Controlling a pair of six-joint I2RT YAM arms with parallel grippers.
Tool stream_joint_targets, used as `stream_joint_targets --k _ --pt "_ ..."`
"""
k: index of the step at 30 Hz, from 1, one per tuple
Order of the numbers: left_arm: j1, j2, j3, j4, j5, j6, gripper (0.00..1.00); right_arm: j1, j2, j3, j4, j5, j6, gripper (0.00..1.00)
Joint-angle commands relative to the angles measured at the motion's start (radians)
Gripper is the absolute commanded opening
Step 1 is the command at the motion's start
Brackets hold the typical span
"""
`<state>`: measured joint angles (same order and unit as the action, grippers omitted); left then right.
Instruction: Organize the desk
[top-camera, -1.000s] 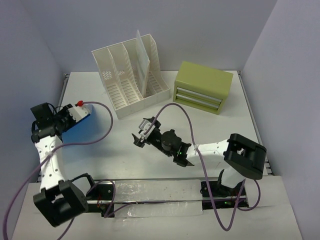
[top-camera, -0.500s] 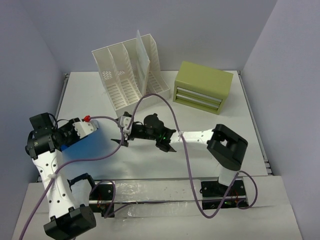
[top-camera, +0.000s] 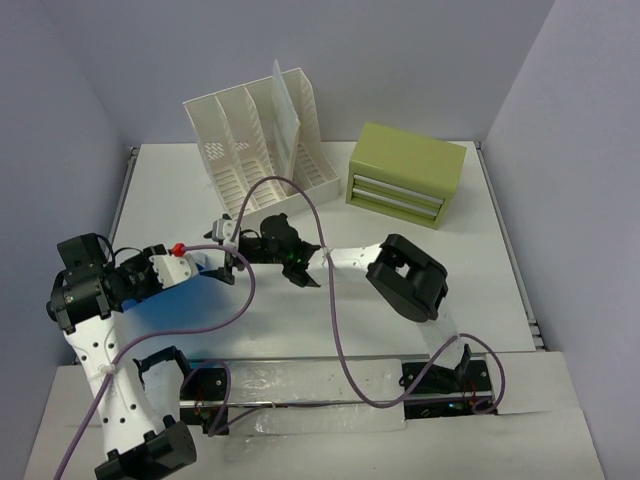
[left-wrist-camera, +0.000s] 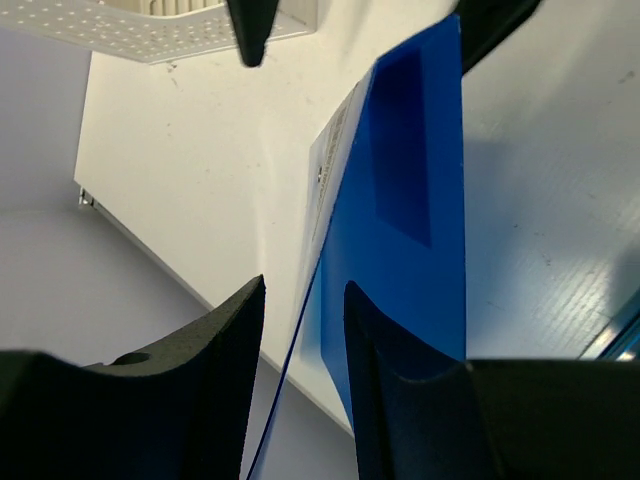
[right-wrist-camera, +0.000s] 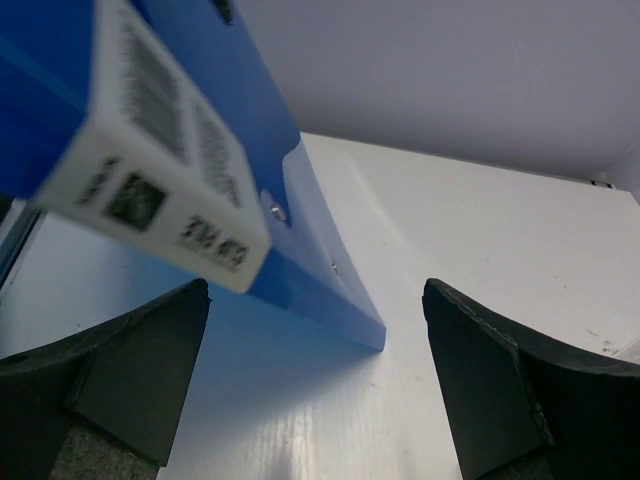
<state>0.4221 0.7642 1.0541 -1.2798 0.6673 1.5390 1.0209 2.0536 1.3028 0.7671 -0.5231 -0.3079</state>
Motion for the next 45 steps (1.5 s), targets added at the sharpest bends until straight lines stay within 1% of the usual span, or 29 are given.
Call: stream_joint_targets --k 1,4,7,9,12,15,17,19,21,22,23,24,25,26,28,29,30,31,32,33,34,35,37,39,42,45 --pt "0.007 0.005 0.083 -0.093 0.104 0.035 0.00 -0.008 0.056 0.113 0.064 -0.074 0.061 0.94" --pt "0.006 0.008 0.095 -0.093 0.121 0.035 0.00 -0.003 0.092 0.168 0.066 -0.102 0.097 0.93" --pt "0.006 0.006 0.098 -0.094 0.138 0.033 0.00 0.002 0.123 0.220 0.066 -0.154 0.128 0.90" --pt "0.007 0.007 0.099 -0.091 0.149 0.029 0.00 0.015 0.143 0.248 0.055 -0.169 0.122 0.83" --pt "0.006 0.009 0.096 -0.076 0.167 0.015 0.00 0.019 0.131 0.241 0.044 -0.183 0.111 0.76" --pt "0.006 0.011 0.085 -0.031 0.188 -0.029 0.00 0.021 0.108 0.220 0.078 -0.230 0.151 0.57" --pt "0.007 0.012 0.081 0.004 0.202 -0.047 0.00 0.021 0.087 0.200 0.117 -0.249 0.174 0.49" --pt "0.006 0.010 0.079 0.022 0.213 -0.073 0.00 0.021 0.066 0.145 0.182 -0.265 0.224 0.42" --pt "0.006 0.010 0.083 0.029 0.220 -0.084 0.00 0.022 0.046 0.122 0.236 -0.261 0.264 0.38" --pt "0.007 0.008 0.086 0.032 0.224 -0.091 0.00 0.022 0.032 0.093 0.279 -0.252 0.289 0.26" --pt "0.006 0.007 0.089 0.033 0.227 -0.100 0.00 0.022 0.021 0.070 0.311 -0.240 0.305 0.12" --pt "0.006 0.005 0.093 0.036 0.227 -0.111 0.00 0.023 0.011 0.047 0.333 -0.221 0.340 0.05" --pt "0.006 0.003 0.096 0.042 0.227 -0.125 0.00 0.024 0.000 0.027 0.356 -0.201 0.373 0.00" --pt "0.007 0.000 0.099 0.054 0.225 -0.148 0.00 0.024 -0.017 0.016 0.379 -0.178 0.398 0.00" --pt "0.006 -0.006 0.106 0.161 0.199 -0.315 0.05 0.024 -0.042 -0.017 0.385 -0.146 0.427 0.00" --pt "0.006 -0.006 0.112 0.212 0.184 -0.392 0.13 0.022 -0.059 -0.030 0.382 -0.135 0.438 0.00" --pt "0.006 -0.008 0.119 0.263 0.160 -0.466 0.28 0.022 -0.075 -0.043 0.368 -0.106 0.444 0.00" --pt "0.006 -0.008 0.135 0.316 0.132 -0.627 0.41 0.022 -0.110 -0.065 0.356 -0.094 0.451 0.00" --pt "0.006 -0.009 0.146 0.434 0.079 -0.752 0.55 0.023 -0.132 -0.070 0.318 -0.076 0.449 0.00" --pt "0.006 -0.010 0.156 0.511 -0.003 -0.858 0.67 0.023 -0.149 -0.072 0.259 -0.059 0.447 0.00" --pt "0.006 -0.010 0.172 0.553 -0.080 -0.954 0.74 0.022 -0.164 -0.066 0.200 -0.033 0.445 0.00" --pt "0.007 -0.009 0.193 0.585 -0.138 -1.047 0.79 0.022 -0.180 -0.059 0.154 -0.001 0.443 0.00" --pt "0.006 -0.003 0.250 0.585 -0.186 -1.134 0.82 0.022 -0.191 -0.055 0.112 0.028 0.449 0.00" --pt "0.006 -0.001 0.289 0.562 -0.180 -1.160 0.84 0.021 -0.197 -0.062 0.104 0.037 0.447 0.00" --pt "0.006 -0.005 0.319 0.499 -0.133 -1.152 0.89 0.020 -0.201 -0.063 0.062 0.056 0.437 0.00" --pt "0.006 -0.009 0.336 0.451 -0.114 -1.114 0.89 0.021 -0.216 -0.083 0.057 0.060 0.423 0.00"
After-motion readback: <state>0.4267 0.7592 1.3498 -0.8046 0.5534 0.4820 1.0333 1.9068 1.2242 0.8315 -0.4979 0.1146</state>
